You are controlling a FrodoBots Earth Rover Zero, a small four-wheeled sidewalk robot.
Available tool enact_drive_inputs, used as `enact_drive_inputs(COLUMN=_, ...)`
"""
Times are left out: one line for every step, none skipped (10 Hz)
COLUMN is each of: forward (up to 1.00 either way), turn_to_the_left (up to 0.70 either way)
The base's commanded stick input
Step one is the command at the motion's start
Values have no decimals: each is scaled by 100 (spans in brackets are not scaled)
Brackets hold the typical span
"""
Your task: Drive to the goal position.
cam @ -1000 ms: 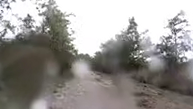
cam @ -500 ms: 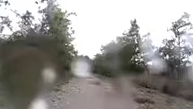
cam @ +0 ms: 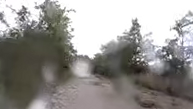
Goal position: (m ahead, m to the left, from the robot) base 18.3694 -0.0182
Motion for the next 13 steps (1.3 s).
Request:
enact_drive_inputs(forward=45, turn_to_the_left=0)
enact_drive_inputs(forward=45, turn_to_the_left=0)
enact_drive_inputs(forward=45, turn_to_the_left=0)
enact_drive_inputs(forward=45, turn_to_the_left=0)
enact_drive_inputs(forward=45, turn_to_the_left=0)
enact_drive_inputs(forward=45, turn_to_the_left=0)
enact_drive_inputs(forward=45, turn_to_the_left=0)
enact_drive_inputs(forward=45, turn_to_the_left=0)
enact_drive_inputs(forward=45, turn_to_the_left=0)
enact_drive_inputs(forward=45, turn_to_the_left=0)
enact_drive_inputs(forward=45, turn_to_the_left=0)
enact_drive_inputs(forward=45, turn_to_the_left=0)
enact_drive_inputs(forward=45, turn_to_the_left=0)
